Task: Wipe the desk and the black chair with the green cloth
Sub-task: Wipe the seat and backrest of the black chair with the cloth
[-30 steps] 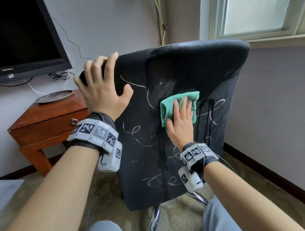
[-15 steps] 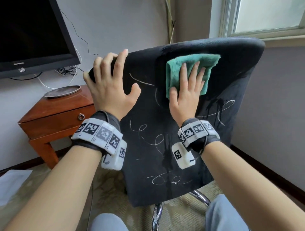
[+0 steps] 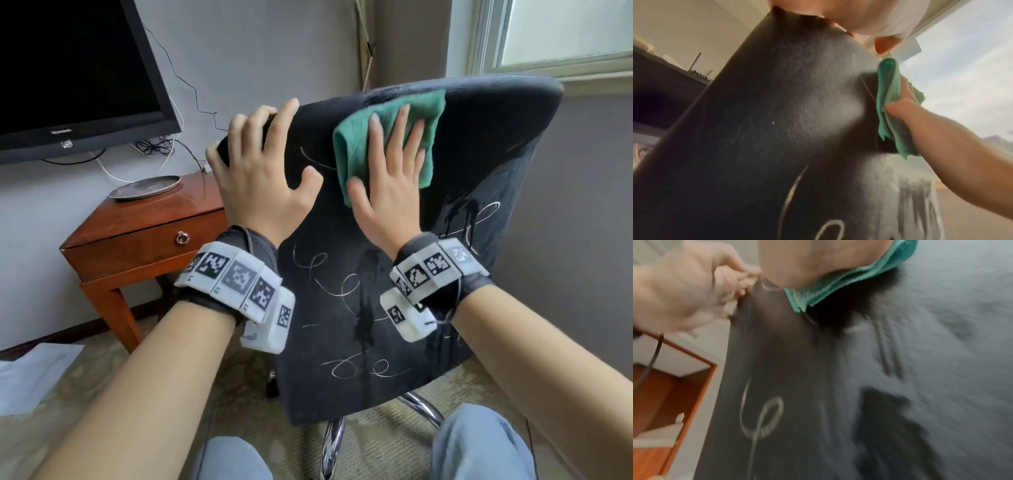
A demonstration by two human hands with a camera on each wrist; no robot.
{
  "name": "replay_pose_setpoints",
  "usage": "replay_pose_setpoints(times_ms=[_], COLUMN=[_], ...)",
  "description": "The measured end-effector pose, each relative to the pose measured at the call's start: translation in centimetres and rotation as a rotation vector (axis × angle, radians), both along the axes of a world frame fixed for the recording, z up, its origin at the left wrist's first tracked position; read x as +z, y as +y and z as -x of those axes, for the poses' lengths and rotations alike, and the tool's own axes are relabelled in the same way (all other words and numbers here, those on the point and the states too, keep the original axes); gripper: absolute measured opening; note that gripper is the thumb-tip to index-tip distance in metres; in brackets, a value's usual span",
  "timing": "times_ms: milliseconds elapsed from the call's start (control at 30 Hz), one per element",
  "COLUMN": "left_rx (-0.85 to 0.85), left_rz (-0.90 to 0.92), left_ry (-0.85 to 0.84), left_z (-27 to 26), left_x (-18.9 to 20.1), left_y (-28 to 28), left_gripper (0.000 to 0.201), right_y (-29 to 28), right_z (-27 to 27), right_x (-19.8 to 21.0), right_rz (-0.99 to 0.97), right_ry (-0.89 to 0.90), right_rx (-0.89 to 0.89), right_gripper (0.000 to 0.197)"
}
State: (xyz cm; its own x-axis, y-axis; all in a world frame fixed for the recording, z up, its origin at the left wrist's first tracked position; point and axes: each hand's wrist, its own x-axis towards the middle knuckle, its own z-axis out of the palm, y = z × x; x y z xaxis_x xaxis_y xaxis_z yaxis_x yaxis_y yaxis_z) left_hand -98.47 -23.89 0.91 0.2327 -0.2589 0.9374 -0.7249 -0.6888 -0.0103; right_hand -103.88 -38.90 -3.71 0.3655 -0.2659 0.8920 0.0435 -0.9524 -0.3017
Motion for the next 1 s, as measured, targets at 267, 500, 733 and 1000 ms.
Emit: replay_pose_setpoints(times_ms=[267, 500, 733, 1000], left_rx=[-0.052, 0.042, -0.065, -0.113], left_rz=[-0.055, -0.273, -0.217, -0.338], left_ry=[-0.04, -0.081, -0.028, -0.05], left_z=[0.9, -0.1, 0.1, -0.9], left_x=[-0.3, -0.2, 0.2, 1.1], left_y=[-0.8, 0.8, 1.4, 3.2], left_gripper=[0.082, 0.087, 0.079, 0.081], right_y=[0.1, -1.4, 0.1, 0.5], right_z=[-0.9, -0.9, -0.6, -0.4], right_x=[1.6, -10.8, -6.7, 3.5], right_rz=[-0.093, 0.26, 0.148, 0.155], right_ry=[-0.267, 0.164, 0.178, -0.208], right_rx=[0.032, -0.078, -0.048, -0.036], right_gripper=[0.063, 0.061, 0.066, 0.059])
